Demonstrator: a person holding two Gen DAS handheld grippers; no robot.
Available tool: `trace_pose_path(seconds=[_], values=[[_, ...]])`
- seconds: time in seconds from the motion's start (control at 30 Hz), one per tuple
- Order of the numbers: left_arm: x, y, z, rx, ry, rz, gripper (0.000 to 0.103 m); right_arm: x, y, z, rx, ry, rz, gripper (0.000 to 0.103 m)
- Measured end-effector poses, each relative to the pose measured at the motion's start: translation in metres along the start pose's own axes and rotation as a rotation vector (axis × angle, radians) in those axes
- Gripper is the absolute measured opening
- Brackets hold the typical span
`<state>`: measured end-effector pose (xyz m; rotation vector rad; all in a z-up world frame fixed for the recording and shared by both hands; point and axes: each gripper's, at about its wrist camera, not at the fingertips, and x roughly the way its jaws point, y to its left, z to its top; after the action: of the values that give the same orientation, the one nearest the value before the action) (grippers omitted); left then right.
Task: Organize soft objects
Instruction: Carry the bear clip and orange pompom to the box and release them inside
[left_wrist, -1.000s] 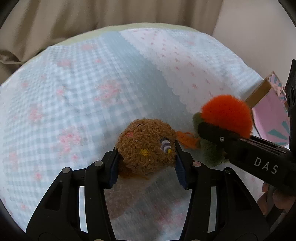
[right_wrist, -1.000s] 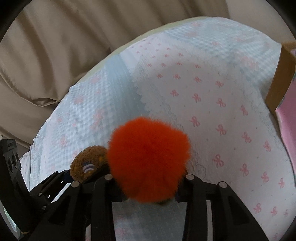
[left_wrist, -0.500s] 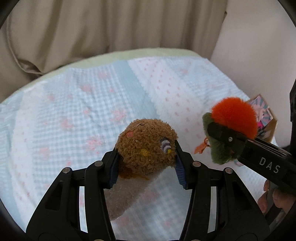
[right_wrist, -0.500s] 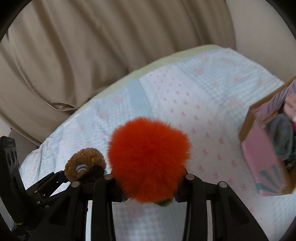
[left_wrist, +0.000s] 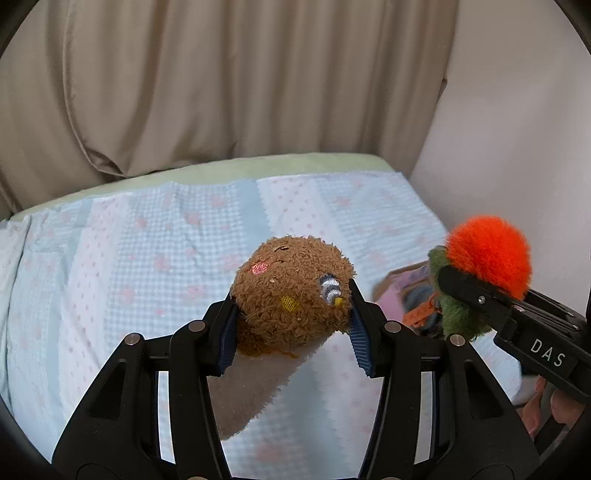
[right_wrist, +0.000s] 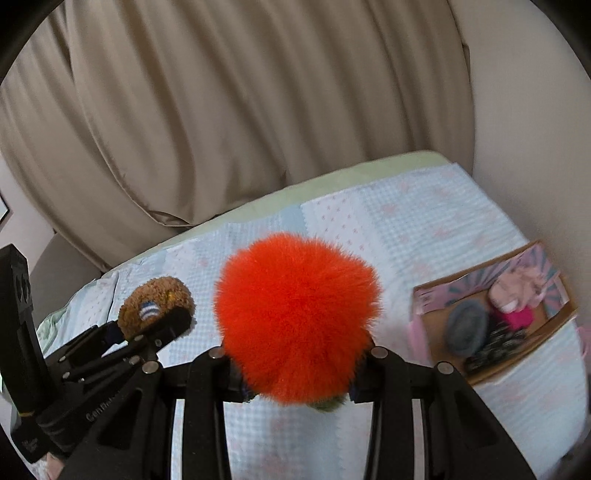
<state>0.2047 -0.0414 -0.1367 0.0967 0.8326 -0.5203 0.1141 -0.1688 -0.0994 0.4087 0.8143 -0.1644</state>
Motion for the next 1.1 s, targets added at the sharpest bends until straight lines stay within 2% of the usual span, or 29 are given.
trace_pose_path(seconds=[0.2,0.5,0.7,0.8,1.1], values=[[-0.02,-0.056,0.006,-0.048,-0.018,-0.017,0.047,-0.052,-0.051,0.014,-0.012,-0.014,-0.01,0.034],[0.003,-0.151,0.018,-0.088,-0.006,-0.05,0.047,-0.089,-0.15,0.037,-0.02,0.008,-0.058,0.034],[0.046,-0.207,0.017,-0.087,0.042,-0.078,0.047,-0.083,-0.209,0.048,-0.003,0.047,-0.095,0.034],[0.08,-0.235,0.015,-0.063,0.083,-0.085,0.047,-0.072,-0.238,0.051,0.006,0.067,-0.12,0.034],[0.175,-0.277,0.012,-0.025,0.188,-0.092,0.047,-0.017,-0.305,0.052,0.016,0.163,-0.172,0.034]])
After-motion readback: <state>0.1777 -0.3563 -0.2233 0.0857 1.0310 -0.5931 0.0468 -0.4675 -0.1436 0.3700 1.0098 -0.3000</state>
